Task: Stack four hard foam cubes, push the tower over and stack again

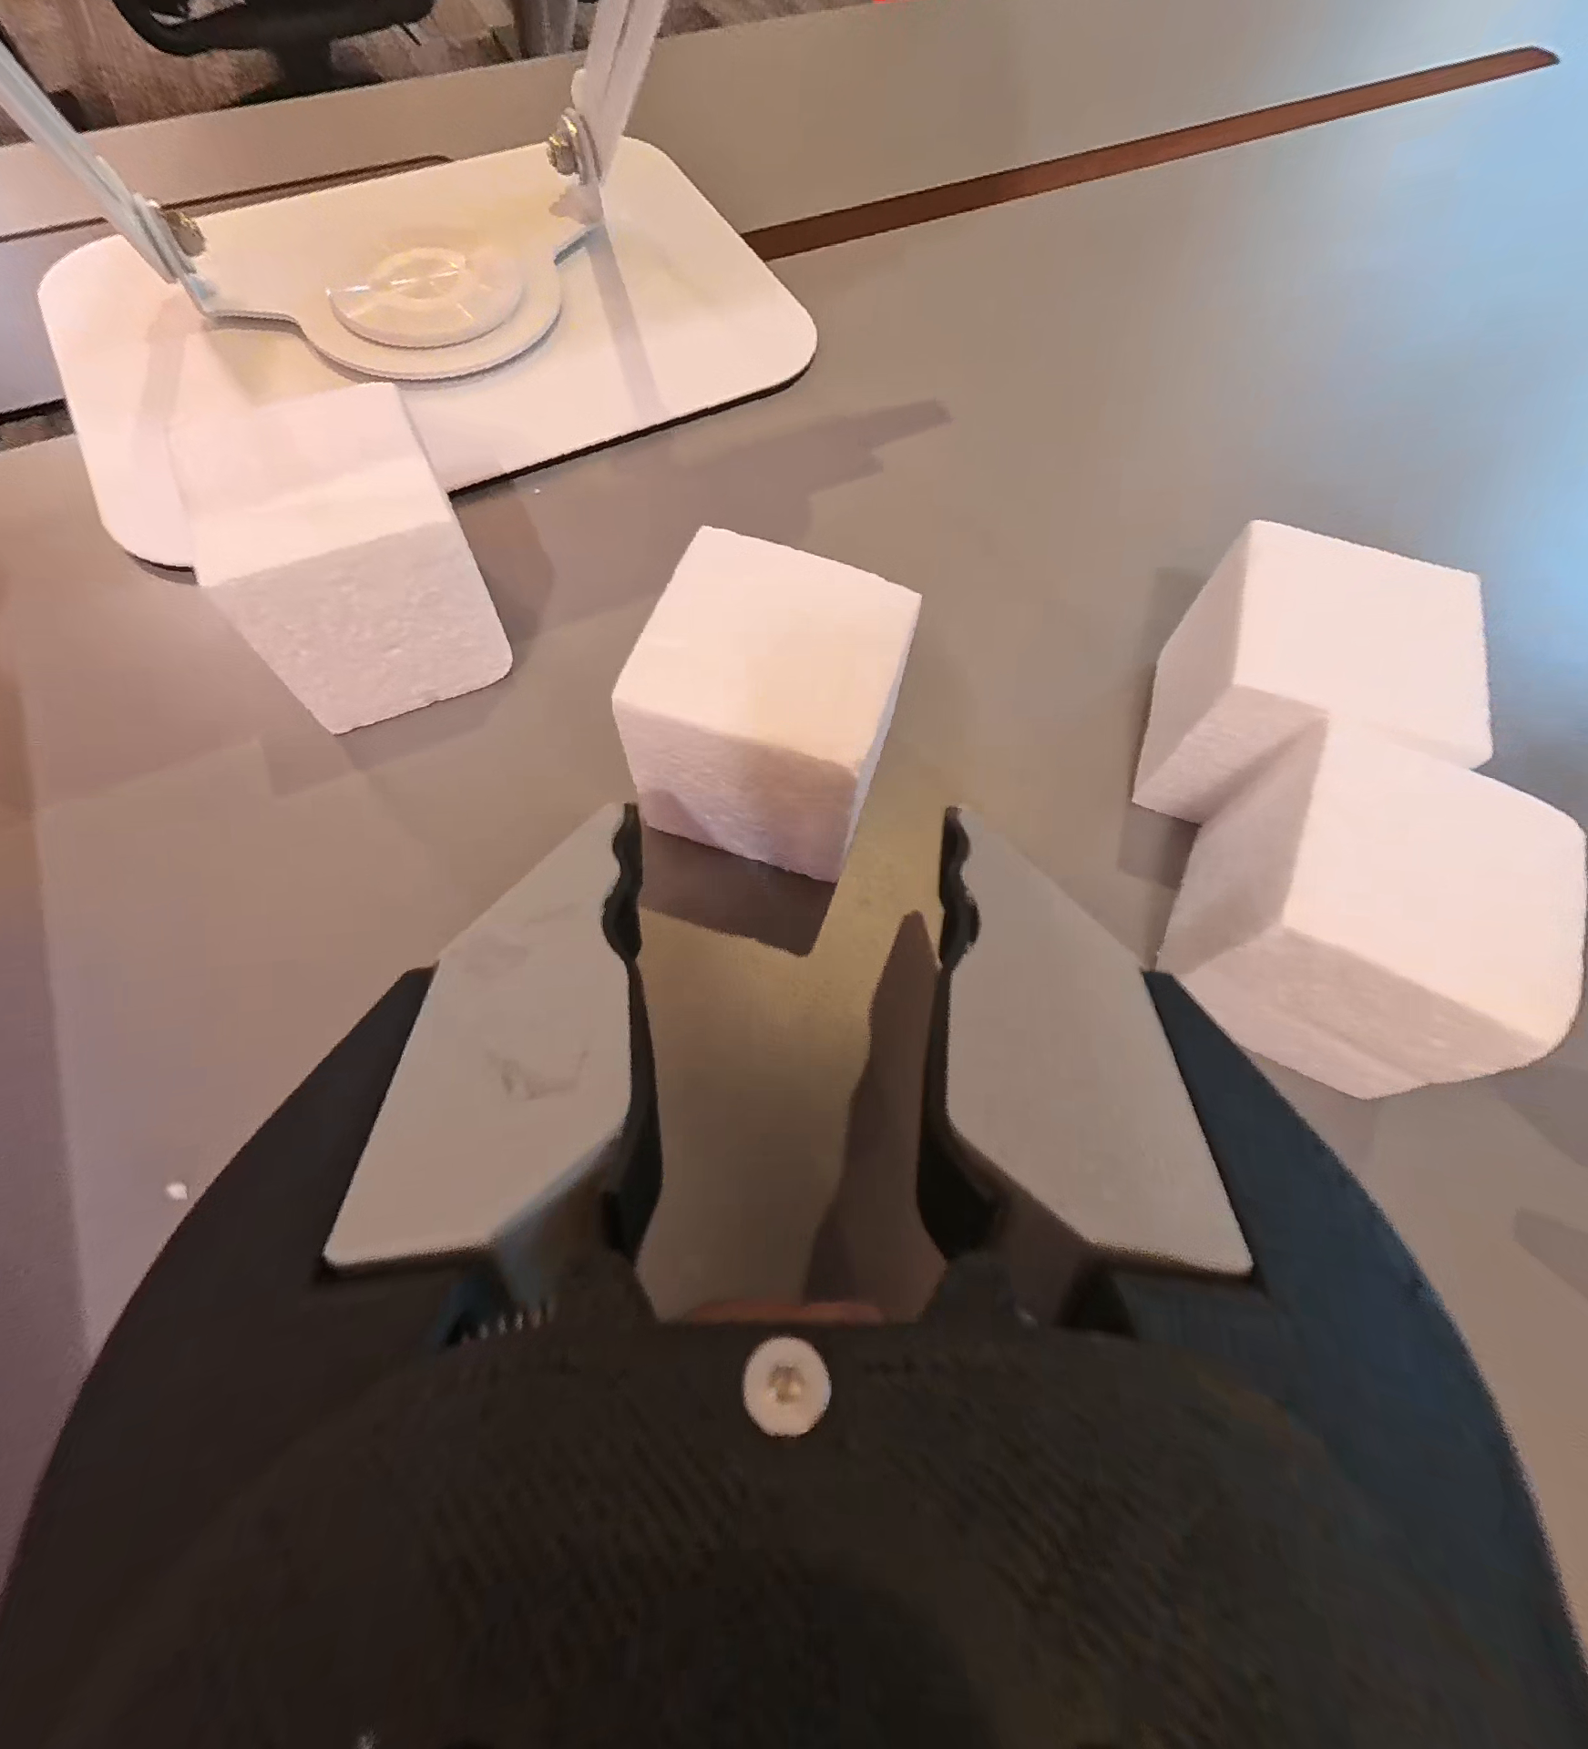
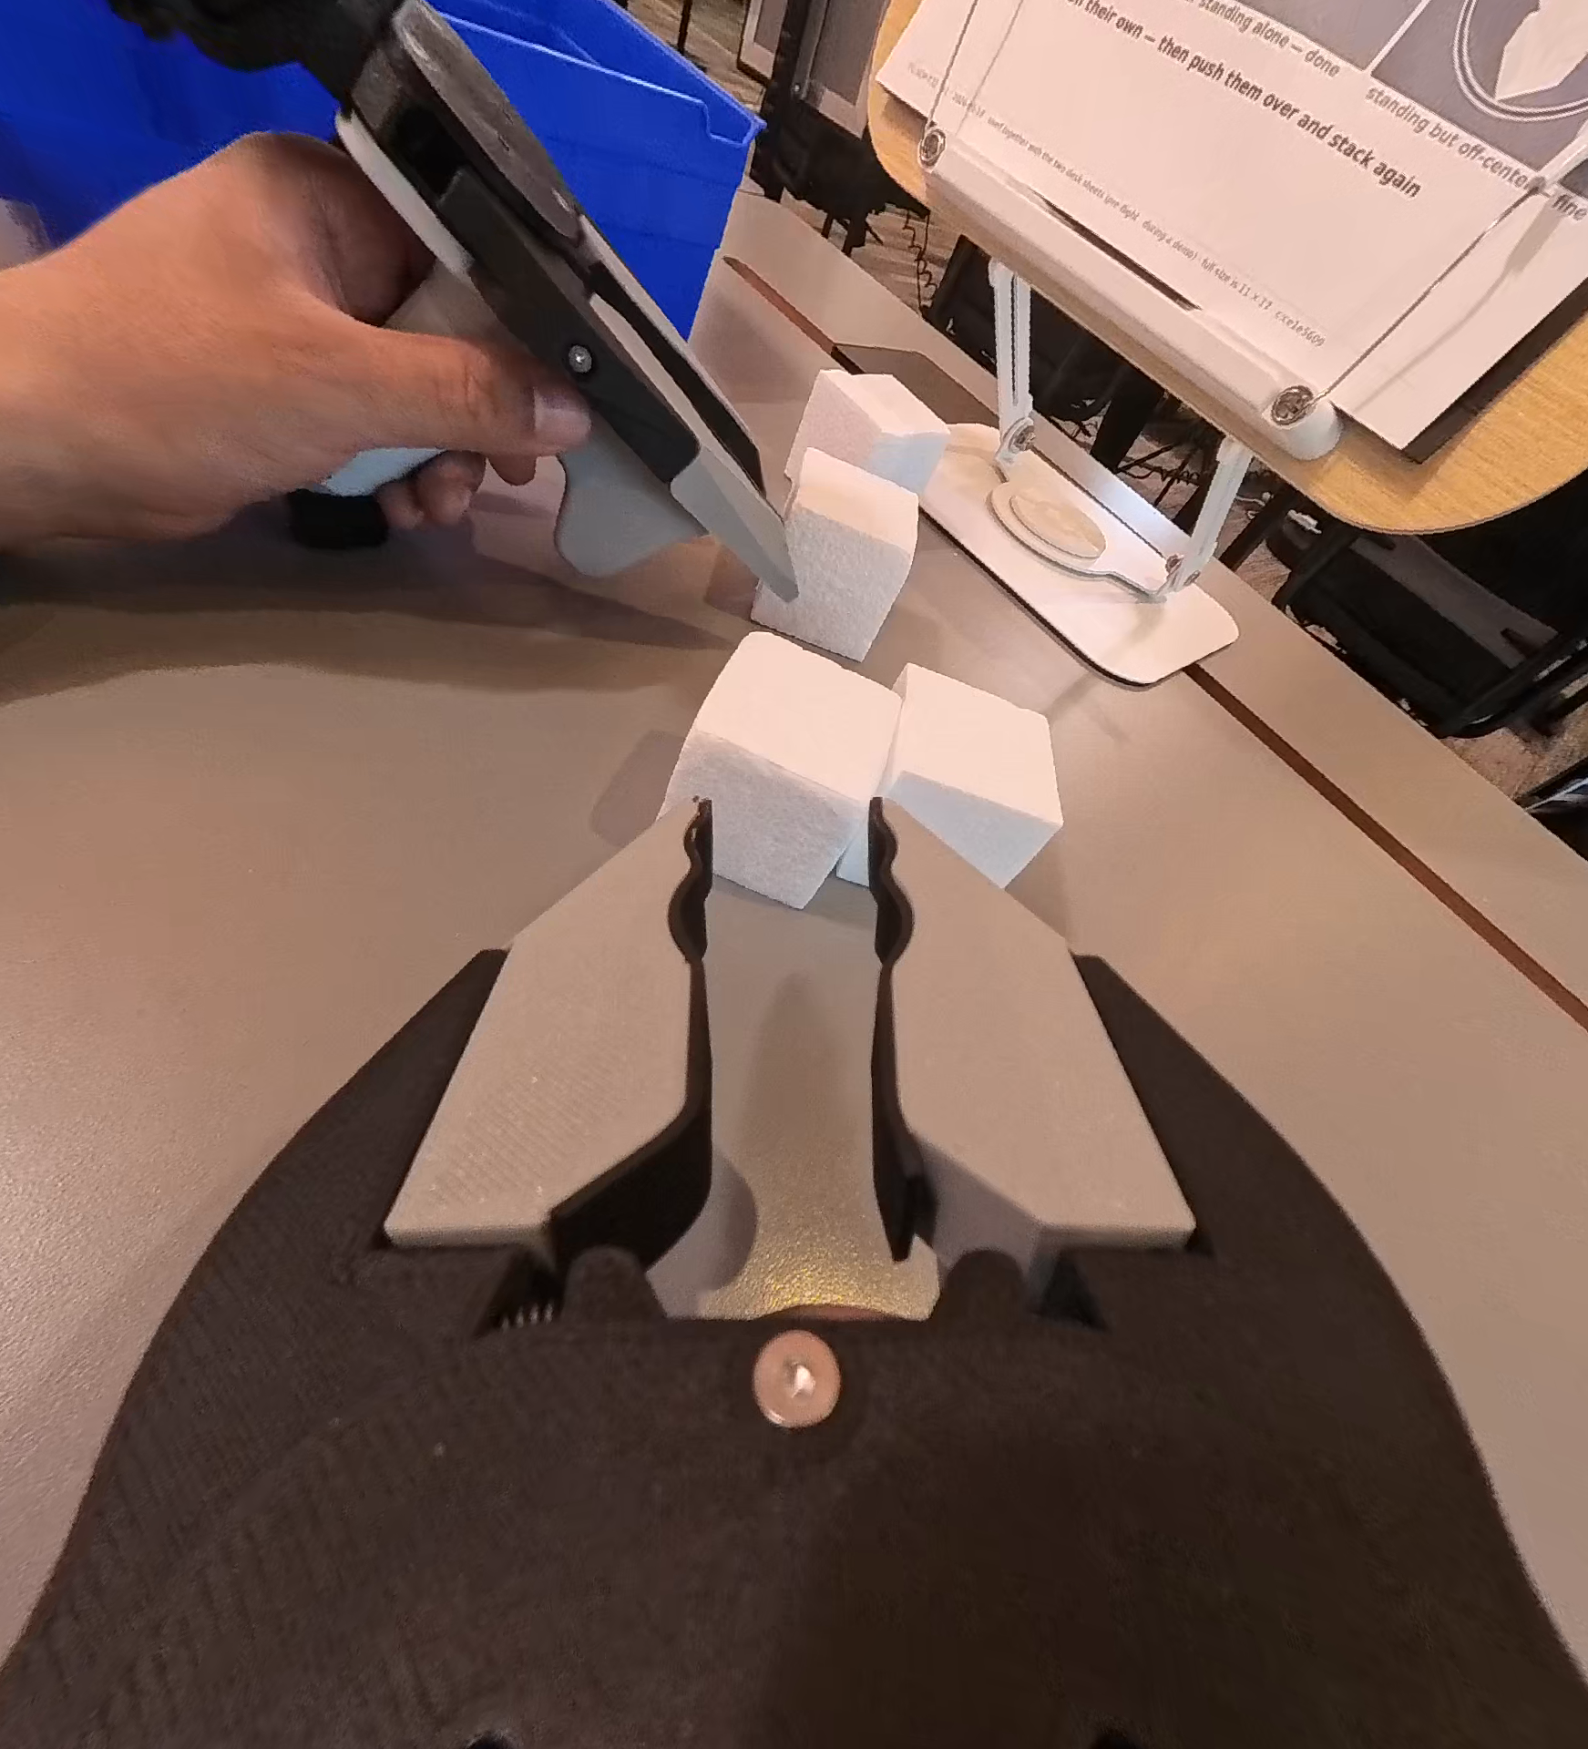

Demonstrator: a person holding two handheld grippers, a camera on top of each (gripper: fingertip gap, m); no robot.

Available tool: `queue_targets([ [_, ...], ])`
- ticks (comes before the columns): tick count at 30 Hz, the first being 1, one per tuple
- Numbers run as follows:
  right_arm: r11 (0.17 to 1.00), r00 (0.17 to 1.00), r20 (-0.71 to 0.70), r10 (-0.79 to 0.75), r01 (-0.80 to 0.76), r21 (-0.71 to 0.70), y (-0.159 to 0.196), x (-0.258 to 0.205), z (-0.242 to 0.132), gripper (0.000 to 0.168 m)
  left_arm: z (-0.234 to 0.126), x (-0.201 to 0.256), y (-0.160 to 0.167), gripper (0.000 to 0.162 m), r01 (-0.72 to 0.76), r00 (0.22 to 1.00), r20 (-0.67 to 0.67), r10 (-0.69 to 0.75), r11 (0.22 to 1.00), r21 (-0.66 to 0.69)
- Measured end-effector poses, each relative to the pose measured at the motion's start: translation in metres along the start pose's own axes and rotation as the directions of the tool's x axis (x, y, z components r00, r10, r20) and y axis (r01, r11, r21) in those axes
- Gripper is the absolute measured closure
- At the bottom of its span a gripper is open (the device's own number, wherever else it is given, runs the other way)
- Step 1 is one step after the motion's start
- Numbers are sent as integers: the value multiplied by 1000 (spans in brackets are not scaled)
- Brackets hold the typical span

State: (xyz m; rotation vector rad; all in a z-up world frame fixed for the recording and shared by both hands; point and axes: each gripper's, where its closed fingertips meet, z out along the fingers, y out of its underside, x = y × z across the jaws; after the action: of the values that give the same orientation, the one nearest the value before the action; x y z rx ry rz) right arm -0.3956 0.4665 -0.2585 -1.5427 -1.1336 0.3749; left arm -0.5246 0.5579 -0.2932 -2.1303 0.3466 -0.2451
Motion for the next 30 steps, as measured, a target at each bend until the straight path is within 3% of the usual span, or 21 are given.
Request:
queue_targets([
  [21, 1000, 1000, 23, -6, 6, 7, -2, -6, 1, 138, 32, -4, 0, 98, -105, 991, -94, 95, 988, -110],
  [30, 1000, 1000, 14, -5, 5, 6, -2, -4, 0, 138, 27, -3, -5, 105, -115, 991, -76, 109, 991, -66],
])
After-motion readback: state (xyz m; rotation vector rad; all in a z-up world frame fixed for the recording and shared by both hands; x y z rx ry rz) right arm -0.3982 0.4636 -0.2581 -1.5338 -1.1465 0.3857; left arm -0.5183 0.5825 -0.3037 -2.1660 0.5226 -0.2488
